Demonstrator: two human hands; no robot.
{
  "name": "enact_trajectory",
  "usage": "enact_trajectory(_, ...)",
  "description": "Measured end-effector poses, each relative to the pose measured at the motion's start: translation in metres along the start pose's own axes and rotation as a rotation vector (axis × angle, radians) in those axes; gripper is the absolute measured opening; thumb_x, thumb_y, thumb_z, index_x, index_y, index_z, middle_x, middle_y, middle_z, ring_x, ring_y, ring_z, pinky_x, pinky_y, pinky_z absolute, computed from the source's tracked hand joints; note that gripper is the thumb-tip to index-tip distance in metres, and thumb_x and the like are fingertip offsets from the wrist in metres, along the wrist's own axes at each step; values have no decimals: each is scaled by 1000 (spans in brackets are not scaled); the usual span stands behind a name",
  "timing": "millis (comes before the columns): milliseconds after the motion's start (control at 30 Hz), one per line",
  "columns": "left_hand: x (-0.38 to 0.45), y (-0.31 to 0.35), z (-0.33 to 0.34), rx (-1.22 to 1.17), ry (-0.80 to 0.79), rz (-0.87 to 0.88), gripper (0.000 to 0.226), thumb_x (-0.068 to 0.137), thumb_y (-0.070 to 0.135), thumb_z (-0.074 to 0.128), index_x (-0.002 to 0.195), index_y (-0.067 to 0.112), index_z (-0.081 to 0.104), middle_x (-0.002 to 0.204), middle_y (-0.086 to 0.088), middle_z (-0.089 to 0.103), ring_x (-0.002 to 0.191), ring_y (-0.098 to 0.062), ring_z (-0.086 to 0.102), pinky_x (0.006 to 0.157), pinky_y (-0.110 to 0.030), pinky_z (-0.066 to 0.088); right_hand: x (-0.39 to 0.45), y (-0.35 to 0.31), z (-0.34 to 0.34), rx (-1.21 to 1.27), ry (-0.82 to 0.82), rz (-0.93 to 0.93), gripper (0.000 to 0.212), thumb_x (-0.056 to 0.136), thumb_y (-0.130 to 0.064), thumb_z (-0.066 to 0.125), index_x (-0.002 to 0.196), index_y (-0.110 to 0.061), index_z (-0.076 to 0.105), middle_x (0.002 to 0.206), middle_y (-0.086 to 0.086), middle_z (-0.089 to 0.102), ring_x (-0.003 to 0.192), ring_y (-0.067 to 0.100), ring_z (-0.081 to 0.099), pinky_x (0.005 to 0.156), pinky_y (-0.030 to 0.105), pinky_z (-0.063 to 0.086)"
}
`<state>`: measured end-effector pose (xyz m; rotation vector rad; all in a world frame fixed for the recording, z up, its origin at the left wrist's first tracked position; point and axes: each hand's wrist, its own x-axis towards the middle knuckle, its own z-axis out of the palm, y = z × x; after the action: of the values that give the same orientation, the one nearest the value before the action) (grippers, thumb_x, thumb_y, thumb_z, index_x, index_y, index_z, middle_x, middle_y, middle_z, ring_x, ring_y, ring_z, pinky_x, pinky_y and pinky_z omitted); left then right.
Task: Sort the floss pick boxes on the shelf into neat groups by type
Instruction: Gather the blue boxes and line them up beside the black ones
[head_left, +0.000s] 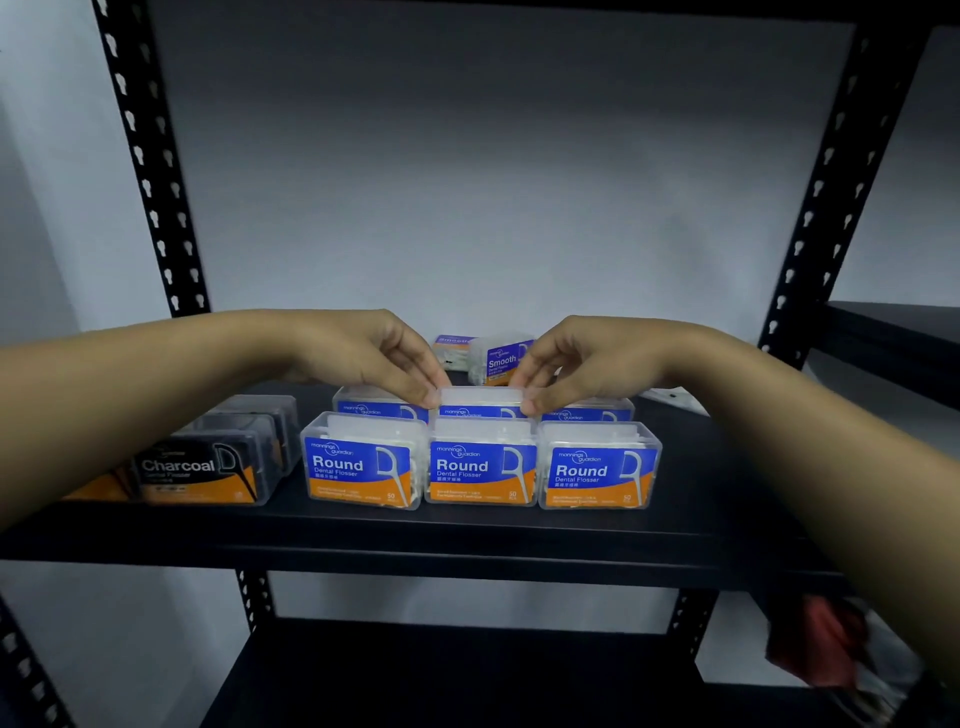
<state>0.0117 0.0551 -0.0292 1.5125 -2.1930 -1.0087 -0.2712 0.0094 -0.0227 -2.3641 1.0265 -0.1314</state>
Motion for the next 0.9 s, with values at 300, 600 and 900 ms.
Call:
enact_trajectory(300,-14,3,9,14,47,25,23,99,19,61,117,14,75,116,-1,78,111,-19,73,94,-33,58,-16,-11,10,12,31,0,27,97,-34,67,120,-23,74,111,-5,79,105,14,74,83,24,57)
enact_trajectory(600,-33,14,32,327,267,64,45,99,57,48,118,24,71,117,7,74,110,-14,68,105,-44,49,-30,-28,32,-207,187,138,45,97,-65,47,113,-31,72,112,-9,76,102,11,71,97,42,56)
enact_trajectory(900,-39,7,70,542,461,115,42,105,51,35,102,22,65,103,-2,73,91,-17,67,81,-43,56,-33,-37,77,-371,402,146,52,95,-76,27,101,-36,61,117,-7,70,106,18,62,90,40,49)
